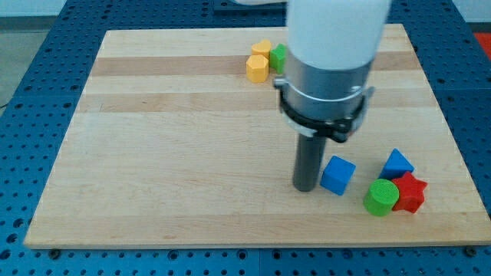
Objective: Push the red circle towards the bottom center of the board
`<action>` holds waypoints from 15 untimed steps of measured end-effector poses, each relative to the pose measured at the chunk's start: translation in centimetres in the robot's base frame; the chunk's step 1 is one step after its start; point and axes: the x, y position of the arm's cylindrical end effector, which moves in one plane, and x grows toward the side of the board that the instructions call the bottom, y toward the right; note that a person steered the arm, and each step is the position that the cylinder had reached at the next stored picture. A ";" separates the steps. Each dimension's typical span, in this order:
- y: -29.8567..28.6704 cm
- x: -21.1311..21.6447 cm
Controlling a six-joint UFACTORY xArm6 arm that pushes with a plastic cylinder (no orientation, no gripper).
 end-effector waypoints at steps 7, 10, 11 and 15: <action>-17.4 -16.7; -4.1 -22.8; 0.3 -22.9; 6.0 -20.0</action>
